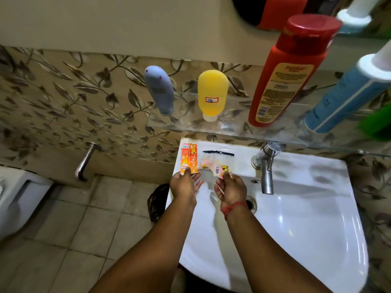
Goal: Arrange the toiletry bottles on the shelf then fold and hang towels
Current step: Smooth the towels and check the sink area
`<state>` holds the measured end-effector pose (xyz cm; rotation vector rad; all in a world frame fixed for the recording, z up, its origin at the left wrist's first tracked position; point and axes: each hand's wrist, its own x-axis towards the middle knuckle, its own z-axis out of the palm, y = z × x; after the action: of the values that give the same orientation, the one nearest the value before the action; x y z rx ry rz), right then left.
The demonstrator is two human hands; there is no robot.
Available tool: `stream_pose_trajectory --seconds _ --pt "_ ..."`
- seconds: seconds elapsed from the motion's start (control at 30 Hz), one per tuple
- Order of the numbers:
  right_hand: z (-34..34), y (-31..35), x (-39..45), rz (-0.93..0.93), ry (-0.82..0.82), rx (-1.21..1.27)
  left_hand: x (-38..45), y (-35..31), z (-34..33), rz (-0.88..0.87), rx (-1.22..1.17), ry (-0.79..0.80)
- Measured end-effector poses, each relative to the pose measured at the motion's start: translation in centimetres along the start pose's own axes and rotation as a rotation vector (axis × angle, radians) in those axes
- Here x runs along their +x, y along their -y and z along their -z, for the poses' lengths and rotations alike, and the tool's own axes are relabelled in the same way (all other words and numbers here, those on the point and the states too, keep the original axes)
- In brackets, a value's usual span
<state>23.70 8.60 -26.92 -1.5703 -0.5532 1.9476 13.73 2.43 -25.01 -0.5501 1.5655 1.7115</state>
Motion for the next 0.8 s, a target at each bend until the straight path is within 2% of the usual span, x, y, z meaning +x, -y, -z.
stream_pose_trajectory --seconds 0.2,0.33,0.47,0.57,0.8 --pt "-3.4 -2.5 -4.8 0.080 0.154 -0.017 -0.4 -3.9 6.9 -0.116 -0.086 -0.030" --pt "-7.6 -6.4 -7.6 0.118 0.297 -0.148 1.1 -6.9 13.5 -0.158 -0.133 -0.110" --pt "-12.5 -12.3 -9.2 0.126 0.345 -0.351 3.8 -8.8 20.6 -0.134 -0.092 -0.204" --pt "-15.0 -17.1 -8.7 0.066 0.301 -0.359 7.0 -8.9 25.4 -0.070 -0.007 -0.237" --pt "-16.2 -29.0 -1.3 -0.047 -0.004 -0.347 18.1 -6.1 31.8 0.037 0.242 -0.169"
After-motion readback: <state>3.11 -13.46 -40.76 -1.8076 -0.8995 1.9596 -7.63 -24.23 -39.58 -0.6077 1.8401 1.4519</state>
